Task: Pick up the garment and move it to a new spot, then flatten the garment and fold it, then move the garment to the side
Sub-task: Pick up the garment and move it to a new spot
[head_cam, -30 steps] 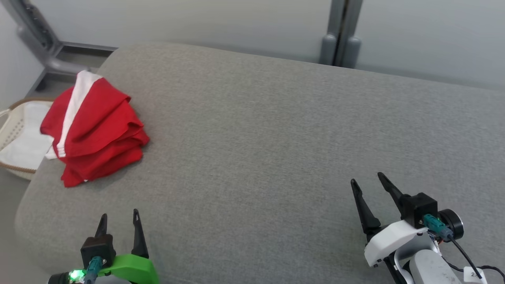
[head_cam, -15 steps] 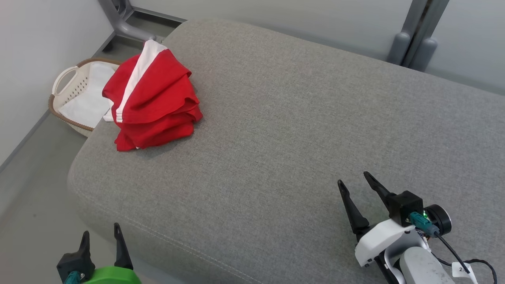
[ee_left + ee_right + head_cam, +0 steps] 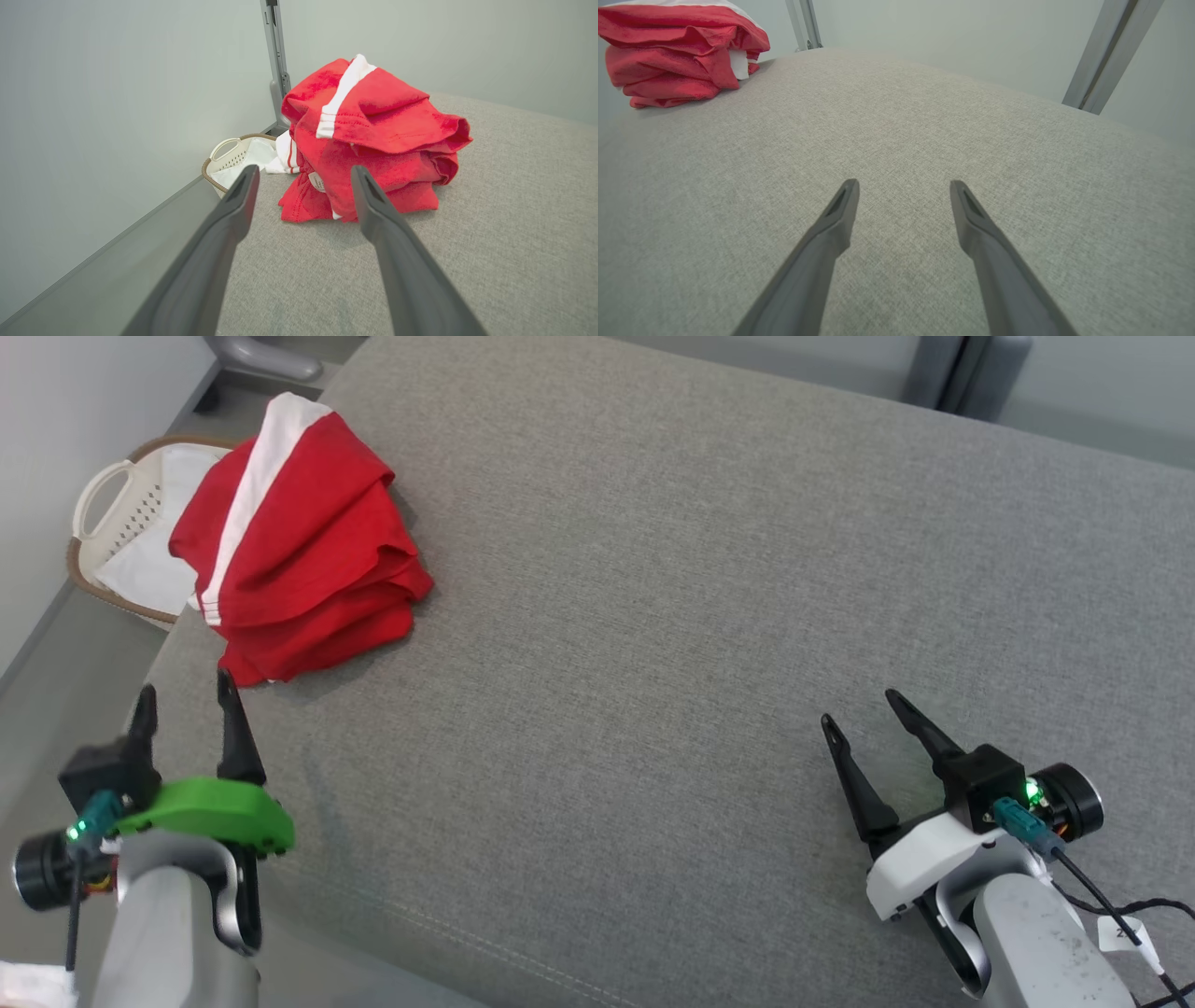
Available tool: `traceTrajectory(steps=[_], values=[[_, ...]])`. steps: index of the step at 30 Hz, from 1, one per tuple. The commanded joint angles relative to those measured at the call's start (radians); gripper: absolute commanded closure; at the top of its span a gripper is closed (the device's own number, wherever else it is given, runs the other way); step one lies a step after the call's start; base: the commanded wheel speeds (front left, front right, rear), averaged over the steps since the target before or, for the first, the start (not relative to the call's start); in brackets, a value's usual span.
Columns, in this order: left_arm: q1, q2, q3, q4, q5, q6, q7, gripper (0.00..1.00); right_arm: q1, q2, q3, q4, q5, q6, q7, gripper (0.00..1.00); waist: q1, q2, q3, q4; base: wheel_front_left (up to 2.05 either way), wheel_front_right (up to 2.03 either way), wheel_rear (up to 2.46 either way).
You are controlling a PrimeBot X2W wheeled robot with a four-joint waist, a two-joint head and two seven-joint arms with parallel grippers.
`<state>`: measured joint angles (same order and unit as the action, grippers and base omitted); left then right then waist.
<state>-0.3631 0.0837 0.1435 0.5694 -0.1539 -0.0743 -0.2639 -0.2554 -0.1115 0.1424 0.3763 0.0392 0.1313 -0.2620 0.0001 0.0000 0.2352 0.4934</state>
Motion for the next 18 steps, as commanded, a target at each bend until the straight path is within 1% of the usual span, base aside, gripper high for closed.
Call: traceTrajectory(steps=[1, 6, 10, 14, 18], values=[[-0.045, 0.010, 0.006, 0.011, 0.013, -0.003, -0.001, 0.00, -0.016, -0.014, 0.001, -0.007, -0.004, -0.001, -0.004, 0.00, -0.0001, 0.0000, 0.061, -0.046, 0.00, 0.00, 0.00], [-0.183, 0.062, 0.028, 0.076, 0.028, -0.012, -0.001, 0.00, -0.039, -0.027, 0.006, -0.018, -0.005, -0.001, -0.004, 0.00, -0.0001, 0.0000, 0.116, -0.077, 0.00, 0.00, 0.00], [-0.256, 0.094, 0.033, 0.141, 0.036, -0.020, -0.001, 0.00, -0.051, -0.033, 0.005, -0.021, -0.004, -0.001, -0.004, 0.00, -0.0001, 0.0000, 0.147, -0.099, 0.00, 0.00, 0.00], [-0.312, 0.118, 0.030, 0.252, 0.038, -0.021, -0.001, 0.00, -0.059, -0.036, 0.002, -0.016, -0.002, -0.001, -0.003, 0.00, -0.0001, 0.0000, 0.166, -0.121, 0.00, 0.00, 0.00], [-0.360, 0.135, 0.025, 0.380, 0.039, -0.010, 0.001, 0.00, -0.066, -0.034, 0.006, -0.012, -0.002, -0.001, -0.002, 0.00, -0.0001, 0.0000, 0.175, -0.139, 0.00, 0.00, 0.00]])
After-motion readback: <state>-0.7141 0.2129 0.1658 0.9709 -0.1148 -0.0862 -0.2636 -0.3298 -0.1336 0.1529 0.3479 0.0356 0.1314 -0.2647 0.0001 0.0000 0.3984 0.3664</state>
